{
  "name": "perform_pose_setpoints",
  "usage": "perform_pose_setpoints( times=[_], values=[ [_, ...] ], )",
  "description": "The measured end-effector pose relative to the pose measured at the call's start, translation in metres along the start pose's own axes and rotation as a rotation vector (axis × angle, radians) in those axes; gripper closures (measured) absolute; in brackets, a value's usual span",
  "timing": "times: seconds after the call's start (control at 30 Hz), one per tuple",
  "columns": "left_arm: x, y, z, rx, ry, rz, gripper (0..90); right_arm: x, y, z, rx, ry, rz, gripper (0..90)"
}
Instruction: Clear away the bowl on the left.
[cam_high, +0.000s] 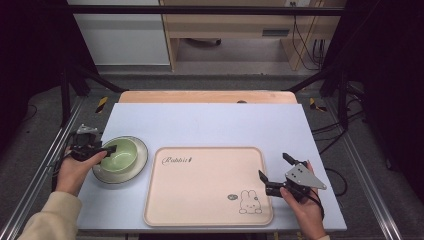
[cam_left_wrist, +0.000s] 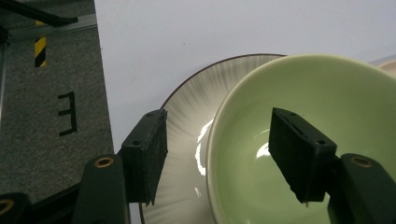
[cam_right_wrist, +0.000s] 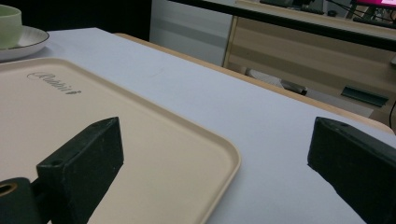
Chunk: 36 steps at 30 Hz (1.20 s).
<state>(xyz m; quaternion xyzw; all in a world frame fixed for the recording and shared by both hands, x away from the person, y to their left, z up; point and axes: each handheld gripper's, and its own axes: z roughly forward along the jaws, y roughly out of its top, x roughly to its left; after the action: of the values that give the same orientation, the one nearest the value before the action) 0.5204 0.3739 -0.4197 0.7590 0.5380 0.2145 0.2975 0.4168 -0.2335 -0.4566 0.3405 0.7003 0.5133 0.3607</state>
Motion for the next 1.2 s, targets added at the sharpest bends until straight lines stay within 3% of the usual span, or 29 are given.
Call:
perform_pose_setpoints(
  times=[0.3,0.53,0.73,1.1,1.2],
  values=[
    [0.0040,-0.0052,0.0013,0.017,-0.014,-0.030,48.5,0.0004,0.0000,0.0002,0.002,0.002,-0.002,3.6],
    [0.0069,-0.0060,0.0040,0.049,-0.018,-0.075,58.2,0.0005,-0.0002,0.0005,0.005,0.003,0.001,3.7],
    [0.0073,-0.0063,0.0055,0.057,-0.012,-0.083,64.0,0.0006,-0.0003,0.0005,0.005,0.005,0.000,3.6],
    [0.0052,-0.0069,0.0085,0.073,-0.055,-0.079,79.8,0.0005,-0.0006,0.0006,0.006,0.010,-0.003,3.6],
    [0.0096,-0.0096,0.0049,0.076,-0.068,-0.113,83.0,0.0008,-0.0006,0.0008,0.007,0.010,-0.003,3.6]
  ],
)
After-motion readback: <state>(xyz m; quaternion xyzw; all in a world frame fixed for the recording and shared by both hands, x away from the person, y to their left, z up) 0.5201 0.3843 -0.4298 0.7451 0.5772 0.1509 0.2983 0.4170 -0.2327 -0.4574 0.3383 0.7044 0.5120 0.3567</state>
